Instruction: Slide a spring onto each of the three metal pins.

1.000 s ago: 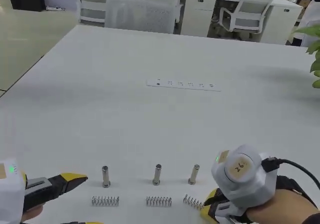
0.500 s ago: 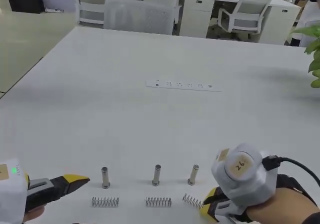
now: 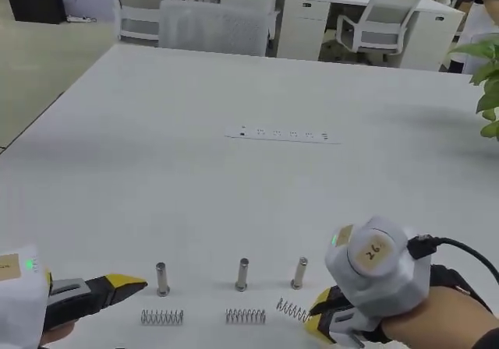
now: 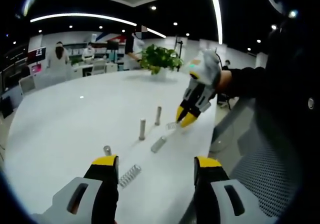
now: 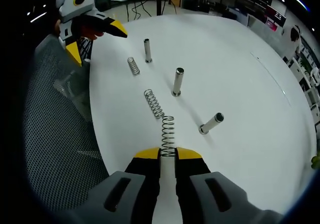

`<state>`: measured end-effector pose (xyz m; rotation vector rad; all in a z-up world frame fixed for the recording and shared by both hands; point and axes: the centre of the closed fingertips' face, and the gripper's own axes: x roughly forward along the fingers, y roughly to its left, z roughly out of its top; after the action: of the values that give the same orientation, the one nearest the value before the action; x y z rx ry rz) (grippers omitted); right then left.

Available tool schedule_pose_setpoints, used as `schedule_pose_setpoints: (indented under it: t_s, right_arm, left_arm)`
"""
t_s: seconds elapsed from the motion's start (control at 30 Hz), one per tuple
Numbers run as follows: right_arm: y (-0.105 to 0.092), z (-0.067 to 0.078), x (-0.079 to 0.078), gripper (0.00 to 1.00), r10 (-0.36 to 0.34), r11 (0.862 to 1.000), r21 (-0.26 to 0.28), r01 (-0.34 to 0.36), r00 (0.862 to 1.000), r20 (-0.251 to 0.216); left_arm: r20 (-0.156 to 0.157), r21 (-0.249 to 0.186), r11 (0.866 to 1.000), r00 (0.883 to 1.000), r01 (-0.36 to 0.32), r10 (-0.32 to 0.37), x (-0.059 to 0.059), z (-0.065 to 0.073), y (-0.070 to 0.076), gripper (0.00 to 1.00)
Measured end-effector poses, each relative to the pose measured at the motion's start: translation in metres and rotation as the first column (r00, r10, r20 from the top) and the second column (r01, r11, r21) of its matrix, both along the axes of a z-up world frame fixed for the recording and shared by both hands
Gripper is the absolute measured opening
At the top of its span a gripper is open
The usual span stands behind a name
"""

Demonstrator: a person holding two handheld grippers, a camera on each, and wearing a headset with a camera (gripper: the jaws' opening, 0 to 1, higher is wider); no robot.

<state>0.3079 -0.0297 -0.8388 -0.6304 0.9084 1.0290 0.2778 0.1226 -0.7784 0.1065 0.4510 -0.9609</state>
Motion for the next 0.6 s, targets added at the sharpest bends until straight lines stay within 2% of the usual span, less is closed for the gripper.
schedule_pose_setpoints:
  t_s: [0.27,0.6]
  right_arm:
    - [0.008,0.005,-0.004,0.07,0.026,1.0,0.007,-0.026,1.0,-0.002]
    - [0.018,0.019,-0.009,0.07,0.065,0.998,0.027,-0.065,0.998,-0.005]
  left_arm:
    - [-0.001,0.011,0.999,0.999,0.04,-0.04,-0.001,0.002,-0.005,0.53]
    - [0.014,0.022,0.996,0.996,0.086,-0.087,0.004,0.011,-0.014,0.48]
